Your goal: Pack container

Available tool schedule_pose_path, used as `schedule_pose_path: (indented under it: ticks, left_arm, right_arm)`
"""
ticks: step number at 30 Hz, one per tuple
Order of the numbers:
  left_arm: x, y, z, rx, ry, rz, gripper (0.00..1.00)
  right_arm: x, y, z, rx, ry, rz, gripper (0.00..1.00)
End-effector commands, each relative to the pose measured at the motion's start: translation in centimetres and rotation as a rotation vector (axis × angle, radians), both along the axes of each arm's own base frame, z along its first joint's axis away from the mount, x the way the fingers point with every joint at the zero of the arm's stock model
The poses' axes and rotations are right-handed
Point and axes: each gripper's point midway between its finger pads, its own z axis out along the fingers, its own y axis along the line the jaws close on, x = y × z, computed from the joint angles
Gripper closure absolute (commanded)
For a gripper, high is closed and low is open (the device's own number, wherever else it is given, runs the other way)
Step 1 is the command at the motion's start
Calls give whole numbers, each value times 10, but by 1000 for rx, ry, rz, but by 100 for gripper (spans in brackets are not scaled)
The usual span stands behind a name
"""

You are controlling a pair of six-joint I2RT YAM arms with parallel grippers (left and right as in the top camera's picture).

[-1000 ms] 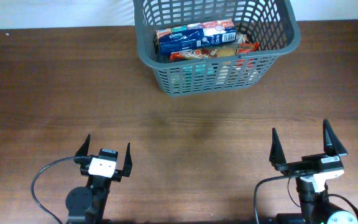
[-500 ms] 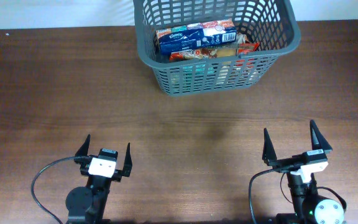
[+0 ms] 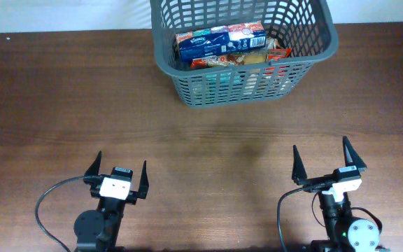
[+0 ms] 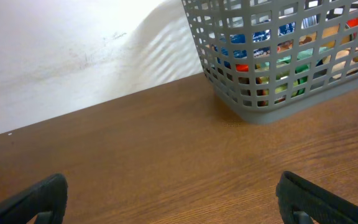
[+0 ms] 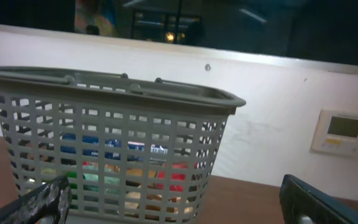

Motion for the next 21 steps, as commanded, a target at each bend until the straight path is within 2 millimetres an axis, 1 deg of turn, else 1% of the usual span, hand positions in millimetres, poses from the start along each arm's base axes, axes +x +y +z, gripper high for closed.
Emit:
schedule_pose_path:
  ticks: [1, 10, 17, 21]
  left_arm:
    - [0, -3, -2, 10, -4, -18, 1]
    - [0, -3, -2, 10, -3, -18, 1]
    - [0, -3, -2, 10, -3, -18, 1]
    - [0, -3, -2, 10, -4, -18, 1]
  right_arm:
    - [2, 3, -11, -7, 8, 10, 1]
    - [4, -1, -17, -5, 33, -13, 1]
    - [8, -1, -50, -5, 167, -12, 1]
    - [9, -1, -65, -5, 229, -12, 1]
